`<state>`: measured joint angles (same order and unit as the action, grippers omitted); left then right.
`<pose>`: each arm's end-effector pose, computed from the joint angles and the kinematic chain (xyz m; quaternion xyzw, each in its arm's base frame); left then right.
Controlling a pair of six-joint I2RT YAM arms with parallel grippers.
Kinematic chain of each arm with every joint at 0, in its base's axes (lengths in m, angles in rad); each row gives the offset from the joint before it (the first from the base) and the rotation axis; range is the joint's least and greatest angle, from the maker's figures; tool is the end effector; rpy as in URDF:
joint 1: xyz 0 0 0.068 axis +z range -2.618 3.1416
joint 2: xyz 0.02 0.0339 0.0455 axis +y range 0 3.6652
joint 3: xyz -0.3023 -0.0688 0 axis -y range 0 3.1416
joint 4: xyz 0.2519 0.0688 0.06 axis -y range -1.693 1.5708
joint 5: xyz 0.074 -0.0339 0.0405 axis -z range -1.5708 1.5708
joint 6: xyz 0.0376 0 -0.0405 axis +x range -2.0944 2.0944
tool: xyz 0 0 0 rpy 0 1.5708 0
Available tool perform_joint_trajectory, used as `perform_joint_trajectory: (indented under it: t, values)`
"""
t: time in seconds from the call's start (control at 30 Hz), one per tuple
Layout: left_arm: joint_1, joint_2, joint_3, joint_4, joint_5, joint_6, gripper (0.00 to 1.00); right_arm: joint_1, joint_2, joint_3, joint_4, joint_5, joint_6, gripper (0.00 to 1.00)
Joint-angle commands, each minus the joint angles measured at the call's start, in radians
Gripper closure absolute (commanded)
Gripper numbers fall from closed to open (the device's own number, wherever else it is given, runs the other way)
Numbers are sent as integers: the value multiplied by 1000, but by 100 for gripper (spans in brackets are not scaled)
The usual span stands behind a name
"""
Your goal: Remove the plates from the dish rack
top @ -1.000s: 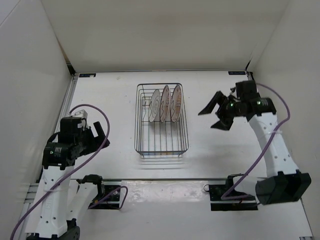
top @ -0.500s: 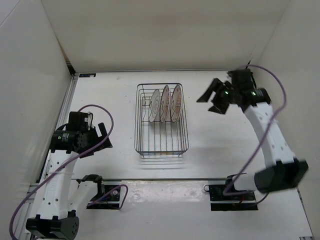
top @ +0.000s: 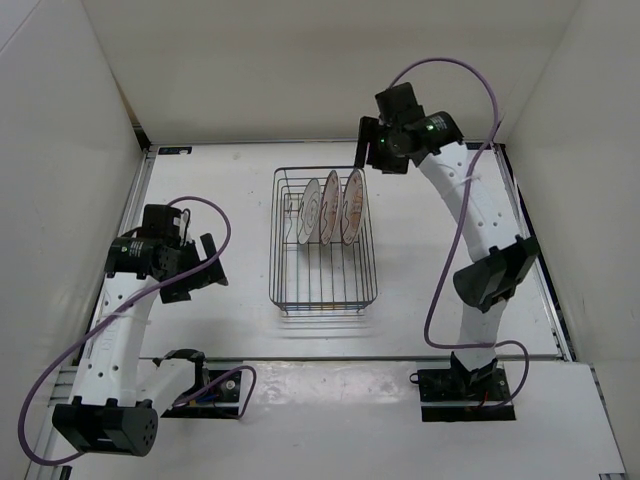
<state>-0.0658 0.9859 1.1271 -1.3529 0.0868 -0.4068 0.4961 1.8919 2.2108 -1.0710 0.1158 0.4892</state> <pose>0.1327 -0.0120 0.3561 -0.1592 0.9701 -0.0833 0.1635 0.3689 0.1947 0.4602 0.0199 0.9159 0.1412 0.3752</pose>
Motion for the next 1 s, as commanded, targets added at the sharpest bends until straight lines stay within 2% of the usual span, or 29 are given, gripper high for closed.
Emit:
perform_joint_trajectory:
  t: [0.0,0.17,0.3,0.53,0.73,0.83,0.87,0.97]
  values:
    - [0,-10,28,-6,7,23,0,35,56,38,-121,177,-31,29]
    - [-22,-15,19,-11,-7,33,0,77,67,0,-167,244,-27,30]
    - [-31,-36,-22,1,2,36,0,117,49,-80,-107,383,-46,30]
    - [-63,-56,-52,18,10,39,0,159,130,-51,-87,452,-101,37]
    - [-72,-67,-58,14,13,43,0,171,168,-53,-75,489,-81,48]
    - [-74,-67,-62,14,13,40,0,176,177,-45,-63,508,-75,62]
    - [-74,-67,-61,11,11,40,0,179,183,-39,-61,512,-72,70]
    - [-75,-69,-62,11,11,39,0,182,197,-13,-66,530,-64,78]
